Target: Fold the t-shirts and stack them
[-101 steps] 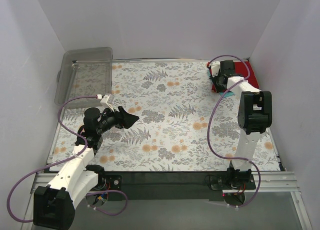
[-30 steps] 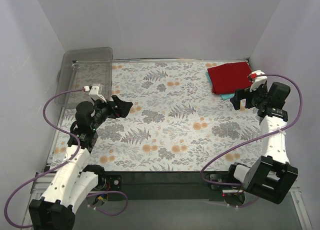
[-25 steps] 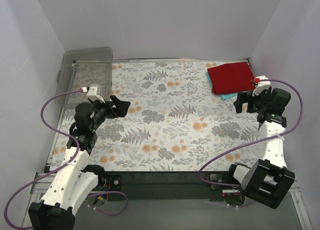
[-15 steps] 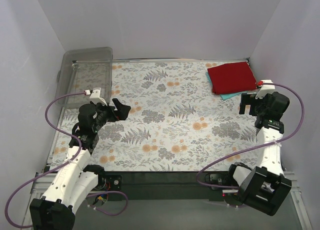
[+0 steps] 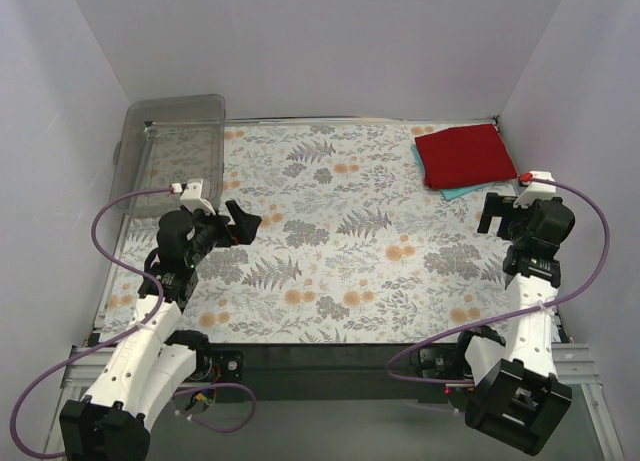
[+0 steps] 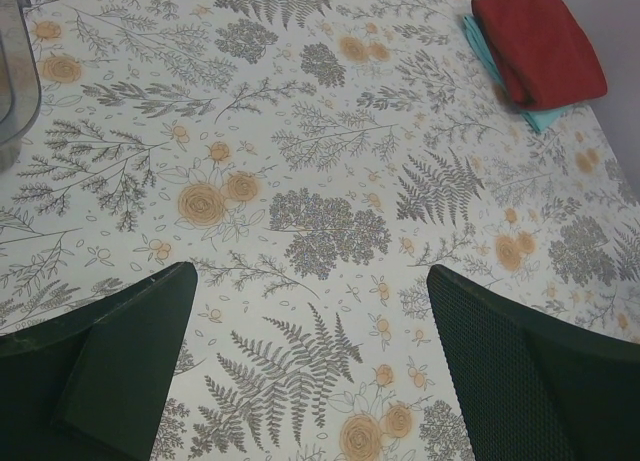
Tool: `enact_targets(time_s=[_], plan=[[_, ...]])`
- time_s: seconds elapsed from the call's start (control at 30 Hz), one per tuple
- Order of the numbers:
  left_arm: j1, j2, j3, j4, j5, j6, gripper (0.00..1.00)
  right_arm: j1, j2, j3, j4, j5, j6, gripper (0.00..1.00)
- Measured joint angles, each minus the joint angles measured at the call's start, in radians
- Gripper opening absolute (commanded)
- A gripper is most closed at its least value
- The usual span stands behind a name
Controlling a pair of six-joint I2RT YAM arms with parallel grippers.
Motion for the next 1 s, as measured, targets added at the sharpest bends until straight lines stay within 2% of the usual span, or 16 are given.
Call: enact_targets(time_s=[1.0], plan=[[0.0,0.0,-0.013,0.001,0.0,0.009,0.93,0.0,-0.013,-0.042,0.019,0.034,0.019,0.96]])
